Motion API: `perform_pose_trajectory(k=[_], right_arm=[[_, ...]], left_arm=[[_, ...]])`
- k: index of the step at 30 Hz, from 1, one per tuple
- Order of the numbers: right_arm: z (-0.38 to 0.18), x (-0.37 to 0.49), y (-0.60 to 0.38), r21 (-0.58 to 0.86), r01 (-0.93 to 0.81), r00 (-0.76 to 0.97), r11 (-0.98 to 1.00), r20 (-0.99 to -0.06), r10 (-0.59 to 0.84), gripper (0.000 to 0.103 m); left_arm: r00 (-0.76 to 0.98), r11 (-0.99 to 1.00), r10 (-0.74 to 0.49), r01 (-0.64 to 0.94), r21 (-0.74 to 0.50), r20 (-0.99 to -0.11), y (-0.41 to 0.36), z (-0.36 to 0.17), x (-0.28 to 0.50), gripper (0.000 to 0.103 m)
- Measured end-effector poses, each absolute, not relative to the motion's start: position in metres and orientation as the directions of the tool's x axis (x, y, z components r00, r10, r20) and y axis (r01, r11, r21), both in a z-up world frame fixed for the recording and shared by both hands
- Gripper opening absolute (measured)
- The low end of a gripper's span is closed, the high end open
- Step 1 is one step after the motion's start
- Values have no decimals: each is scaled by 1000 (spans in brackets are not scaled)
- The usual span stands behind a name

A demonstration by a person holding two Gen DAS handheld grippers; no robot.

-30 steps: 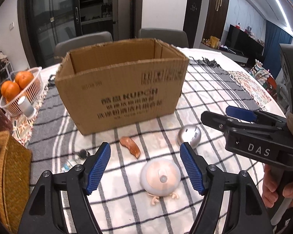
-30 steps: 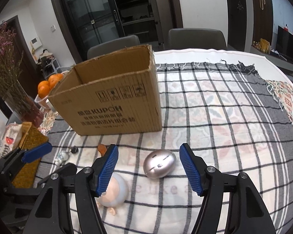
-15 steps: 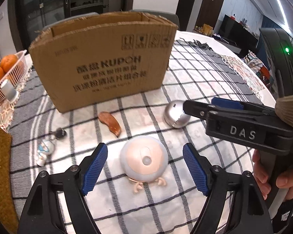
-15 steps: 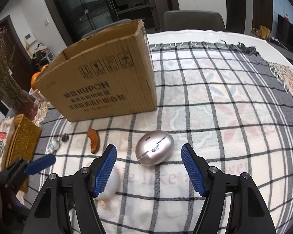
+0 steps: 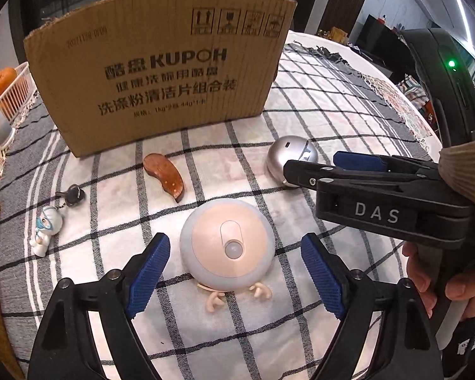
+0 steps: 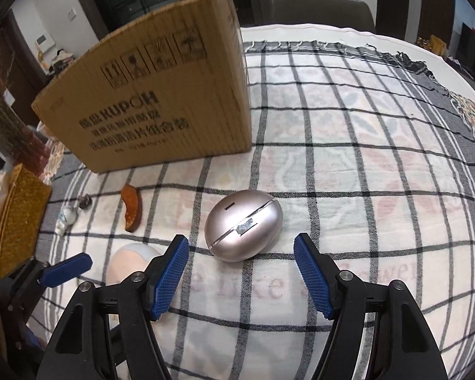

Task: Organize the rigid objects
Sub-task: 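Move both tools back toward the silver mouse and peach night-light, then grasp the silver mouse with the right tool while the left grasps the night-light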

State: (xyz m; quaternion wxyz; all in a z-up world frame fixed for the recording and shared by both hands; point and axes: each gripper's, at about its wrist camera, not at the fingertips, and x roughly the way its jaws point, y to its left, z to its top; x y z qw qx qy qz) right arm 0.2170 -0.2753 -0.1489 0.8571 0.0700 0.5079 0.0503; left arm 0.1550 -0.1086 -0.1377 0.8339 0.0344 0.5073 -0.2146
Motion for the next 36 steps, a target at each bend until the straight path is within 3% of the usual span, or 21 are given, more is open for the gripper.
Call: perform_pose_trajectory(k=[14,21,25,36], right_arm=[[-171,237,-272,160,-36,433,987,-887,159,70],[-175,241,-266,115,-52,450,992,-884,126,70],[-175,240,-262,76,-59,465,995,-880,95,64],[-168,218,-260,75,-21,508,997,-858,75,63]], left_arm=[[348,913,-316,364,-183,-883,-112,-162,167,86],[353,911,-317,371,-179,-880,-113,-166,174,73],[366,910,-319,375,-176,-874,-112,-166,172,73],[391,924,-303,344,-168,-869,-100,-162,164,73]])
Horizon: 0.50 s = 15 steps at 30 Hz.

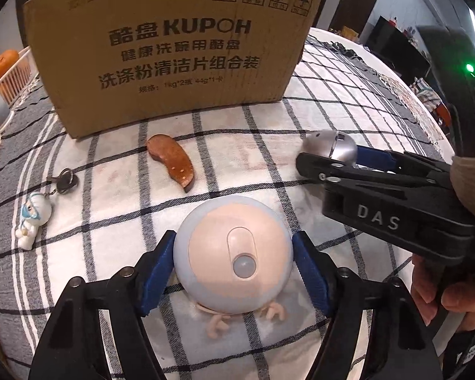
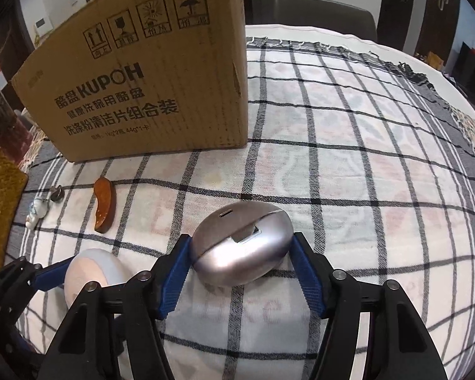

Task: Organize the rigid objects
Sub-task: 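Grasp the silver mouse with the right tool while the left grasps the night-light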

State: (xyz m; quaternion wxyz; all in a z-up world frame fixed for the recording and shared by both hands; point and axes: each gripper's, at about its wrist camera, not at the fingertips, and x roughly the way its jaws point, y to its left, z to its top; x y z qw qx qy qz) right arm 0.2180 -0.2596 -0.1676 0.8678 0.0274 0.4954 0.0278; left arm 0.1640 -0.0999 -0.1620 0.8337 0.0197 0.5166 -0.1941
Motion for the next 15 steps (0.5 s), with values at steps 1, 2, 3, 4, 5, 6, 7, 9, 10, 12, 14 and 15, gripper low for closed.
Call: perform_pose_trajectory(k=[1,2,3,4,5,6,7,9,10,12,14,15], right_arm=[[-166,216,-259,75,-20,512,997,-856,75,63],[-165,215,-258,74,-17,516,997,-853,72,63],[-164,213,-257,72,-17,520,997,-851,70,63],[-162,211,-256,71,-18,523,997,-850,70,63],[-161,209,-255,71,-18,526,997,-848,70,63],[-160,207,-254,71,-17,530,997,-845,69,63],[-158,205,-253,70,-15,536,997,-841,67,63],[-157,204,-252,72,-15,540,997,-839,69,63],[-156,203,-250,73,-15,541,997,-838,70,63],[-154,199,-246,71,-18,546,997,-835,69,63],[-151,195,-243,69,-18,549,997,-833,68,63],[-150,194,-242,69,-18,551,997,-832,67,63]], left_arm=[[395,926,-303,339,-168,-867,-99,-161,163,73],[406,929,-300,330,-168,-863,-96,-159,162,73],[416,932,-296,322,-166,-860,-95,-157,161,73],[425,935,-293,315,-164,-856,-93,-155,160,73],[435,938,-289,308,-160,-853,-90,-153,159,73],[443,940,-284,303,-156,-850,-88,-151,159,73],[454,943,-278,298,-150,-847,-86,-148,158,73],[465,946,-274,289,-148,-842,-83,-145,158,73],[470,947,-272,285,-148,-839,-81,-144,158,73],[485,951,-263,274,-141,-834,-79,-140,157,73],[500,955,-252,265,-131,-828,-77,-137,157,73],[507,957,-250,262,-128,-825,-76,-135,156,73]])
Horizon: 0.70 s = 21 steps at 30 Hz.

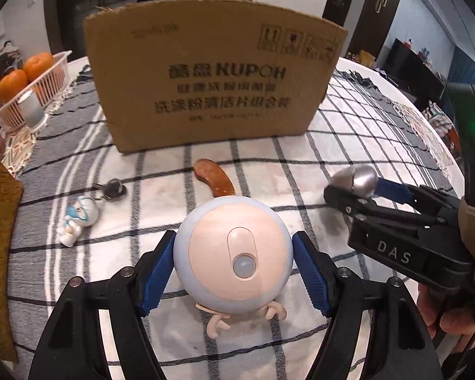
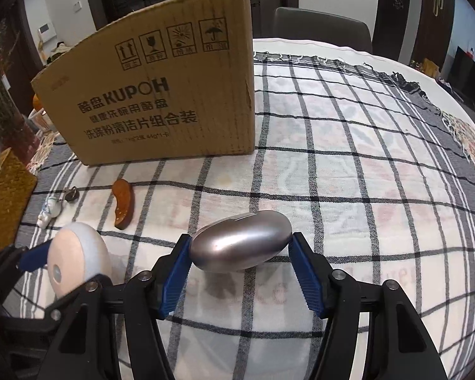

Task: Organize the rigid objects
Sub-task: 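Grasp the silver mouse with the right tool while the left grasps the night-light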

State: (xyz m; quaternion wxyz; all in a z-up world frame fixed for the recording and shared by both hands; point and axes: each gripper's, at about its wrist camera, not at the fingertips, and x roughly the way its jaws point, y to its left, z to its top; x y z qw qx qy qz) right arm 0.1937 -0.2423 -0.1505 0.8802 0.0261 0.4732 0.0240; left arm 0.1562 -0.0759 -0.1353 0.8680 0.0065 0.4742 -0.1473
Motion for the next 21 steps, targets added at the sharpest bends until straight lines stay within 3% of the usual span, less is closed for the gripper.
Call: perform_pose_trajectory(k=[21], right_arm=[[-89,184,-232,58,-5,669,998,-742,46,63]], left_arm=[[652,972,-218,211,-102,-726,-46,-76,162,73]])
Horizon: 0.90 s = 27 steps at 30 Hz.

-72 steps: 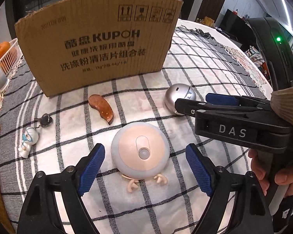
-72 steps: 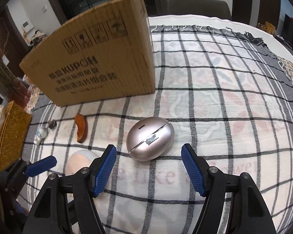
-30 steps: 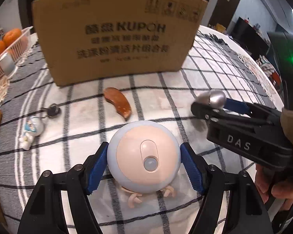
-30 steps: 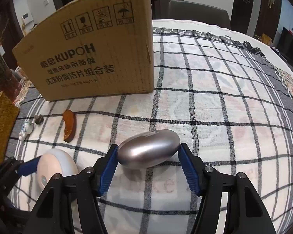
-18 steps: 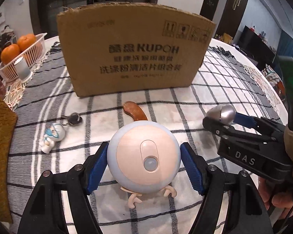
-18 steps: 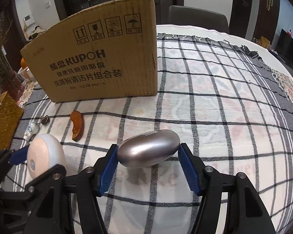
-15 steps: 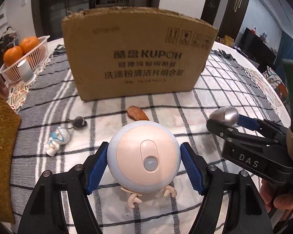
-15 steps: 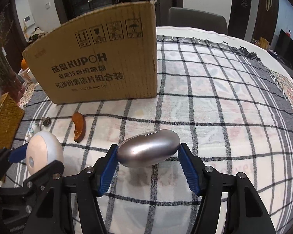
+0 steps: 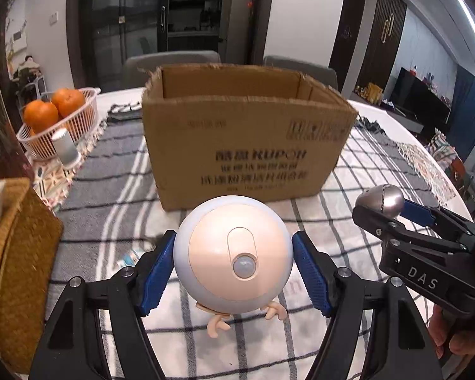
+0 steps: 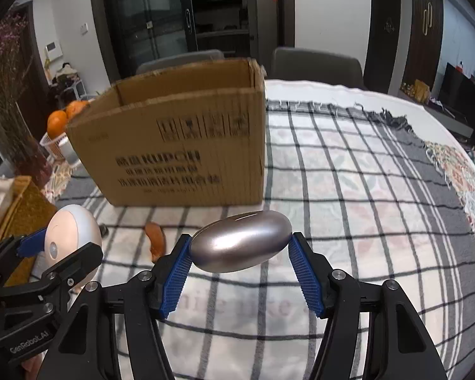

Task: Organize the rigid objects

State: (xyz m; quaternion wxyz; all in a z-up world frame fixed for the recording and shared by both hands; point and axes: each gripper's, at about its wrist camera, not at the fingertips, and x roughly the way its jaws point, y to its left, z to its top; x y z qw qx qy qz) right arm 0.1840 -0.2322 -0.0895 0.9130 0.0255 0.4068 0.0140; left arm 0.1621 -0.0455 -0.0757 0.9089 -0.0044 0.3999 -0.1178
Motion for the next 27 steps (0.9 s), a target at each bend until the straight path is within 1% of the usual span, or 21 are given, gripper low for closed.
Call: perform_pose_trajectory(k=[15,27], right_arm=[[-41,190,-219,79,-23,752,997,-655,69,63],[-9,203,-209,77,-49,799,996,-595,85,63]], left_arm=[[745,977,-198,204,-65,-637,-30,-25,175,73],[771,975,-207,214,-62,-603,-26,5,196,73]])
